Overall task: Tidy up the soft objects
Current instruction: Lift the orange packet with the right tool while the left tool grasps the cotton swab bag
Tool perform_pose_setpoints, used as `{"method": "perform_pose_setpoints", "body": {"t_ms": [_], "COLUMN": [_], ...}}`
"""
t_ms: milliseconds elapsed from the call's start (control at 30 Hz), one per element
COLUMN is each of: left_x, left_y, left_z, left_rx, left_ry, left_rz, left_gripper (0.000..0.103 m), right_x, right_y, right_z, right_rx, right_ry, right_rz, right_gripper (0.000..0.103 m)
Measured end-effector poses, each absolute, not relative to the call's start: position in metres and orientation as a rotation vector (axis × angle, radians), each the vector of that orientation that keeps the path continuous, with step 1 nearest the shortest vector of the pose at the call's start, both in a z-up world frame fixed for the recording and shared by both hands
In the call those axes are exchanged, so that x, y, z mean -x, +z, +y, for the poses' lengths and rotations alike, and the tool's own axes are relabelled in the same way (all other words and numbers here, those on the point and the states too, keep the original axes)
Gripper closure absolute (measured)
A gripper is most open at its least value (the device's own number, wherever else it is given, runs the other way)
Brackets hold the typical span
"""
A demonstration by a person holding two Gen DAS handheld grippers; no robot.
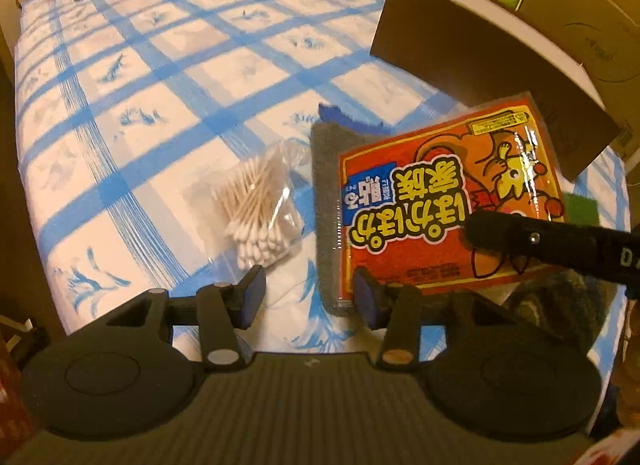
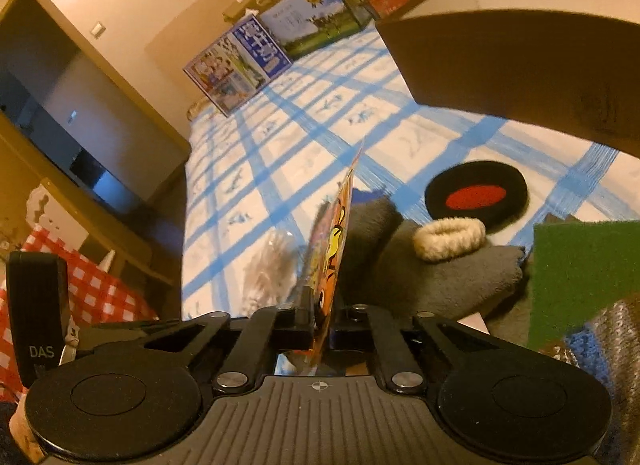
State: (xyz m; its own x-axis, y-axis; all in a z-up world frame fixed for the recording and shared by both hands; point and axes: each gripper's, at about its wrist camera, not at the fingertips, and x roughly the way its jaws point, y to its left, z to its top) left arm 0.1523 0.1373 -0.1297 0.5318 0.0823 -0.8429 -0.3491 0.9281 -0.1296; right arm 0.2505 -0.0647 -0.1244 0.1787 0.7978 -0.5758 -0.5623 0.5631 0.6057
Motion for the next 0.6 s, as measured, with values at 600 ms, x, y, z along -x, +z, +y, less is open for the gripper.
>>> {"method": "perform_pose_setpoints", "body": {"t_ms": [600], "left_x": [-0.19], "left_y": [-0.141], "left_z": [0.173], "left_rx": [0.239], "left_ry": [0.356], "left_rz": [1.024], "left_gripper": [0.046], "right_x": [-0.276], "right_y": [-0.077], "right_z": [-0.076], "right_rx": [-0.32], "right_ry": [0.883], "right_rz": [0.837], "right_gripper": [0.101]}}
